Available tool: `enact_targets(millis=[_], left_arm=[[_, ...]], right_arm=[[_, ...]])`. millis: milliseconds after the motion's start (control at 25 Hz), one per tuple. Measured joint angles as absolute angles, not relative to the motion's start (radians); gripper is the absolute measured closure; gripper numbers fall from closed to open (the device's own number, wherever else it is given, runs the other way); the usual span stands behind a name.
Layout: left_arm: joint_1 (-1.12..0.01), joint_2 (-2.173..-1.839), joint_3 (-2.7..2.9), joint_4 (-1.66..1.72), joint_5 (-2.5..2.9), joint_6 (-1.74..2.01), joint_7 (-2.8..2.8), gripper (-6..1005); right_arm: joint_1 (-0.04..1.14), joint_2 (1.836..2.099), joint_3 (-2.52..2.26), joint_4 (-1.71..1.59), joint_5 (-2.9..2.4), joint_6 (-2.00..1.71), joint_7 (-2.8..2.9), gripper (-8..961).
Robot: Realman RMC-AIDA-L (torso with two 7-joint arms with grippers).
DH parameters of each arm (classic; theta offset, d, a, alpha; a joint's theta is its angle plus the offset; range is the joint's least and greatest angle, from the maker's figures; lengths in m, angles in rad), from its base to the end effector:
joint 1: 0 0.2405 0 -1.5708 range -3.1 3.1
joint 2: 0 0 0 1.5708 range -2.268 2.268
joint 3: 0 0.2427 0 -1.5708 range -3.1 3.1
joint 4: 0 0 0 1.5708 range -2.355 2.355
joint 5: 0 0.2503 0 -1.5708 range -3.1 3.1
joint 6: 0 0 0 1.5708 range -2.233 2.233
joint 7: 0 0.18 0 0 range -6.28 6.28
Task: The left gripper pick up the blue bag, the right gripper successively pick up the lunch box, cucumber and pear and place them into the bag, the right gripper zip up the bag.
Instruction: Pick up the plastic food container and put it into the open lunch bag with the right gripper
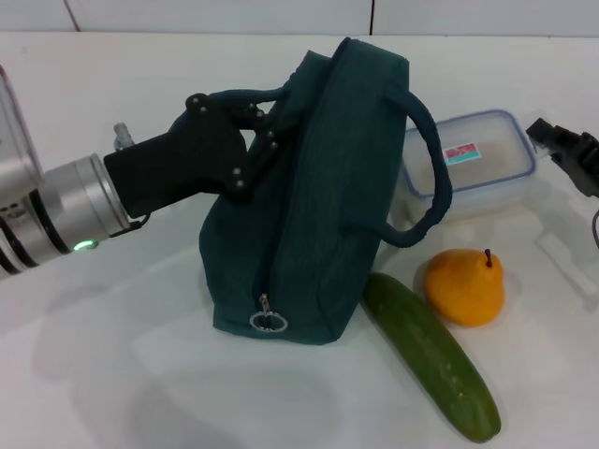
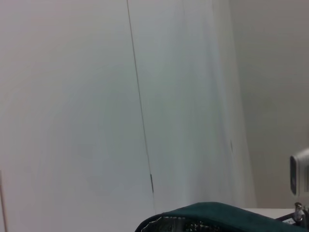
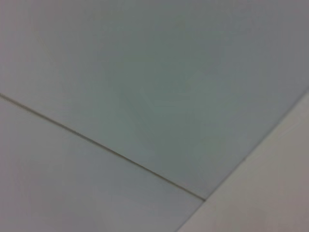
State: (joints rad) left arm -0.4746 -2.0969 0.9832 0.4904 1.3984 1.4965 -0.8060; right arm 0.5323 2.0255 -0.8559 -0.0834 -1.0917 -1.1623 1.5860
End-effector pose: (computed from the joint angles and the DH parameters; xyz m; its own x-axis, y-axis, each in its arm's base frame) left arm -0.2238 0.3668 -0.0456 0.7246 -0.1281 0.6772 0.2279 -0.8827 -0.4109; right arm 0.3267 0.3939 -0.0431 -0.1228 -0.4911 -0.8624 -0.9503 -0.1922 0.2448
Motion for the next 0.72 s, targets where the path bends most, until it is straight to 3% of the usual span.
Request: enact_targets(millis=[720], left_arm=[[-0.457,-2.097,0.983,0.433,1.351,1.538,-0.779,951]], right_arm=[[0.482,2.026,-0.856,-0.081,-1.071,-1.336,1.263,857]])
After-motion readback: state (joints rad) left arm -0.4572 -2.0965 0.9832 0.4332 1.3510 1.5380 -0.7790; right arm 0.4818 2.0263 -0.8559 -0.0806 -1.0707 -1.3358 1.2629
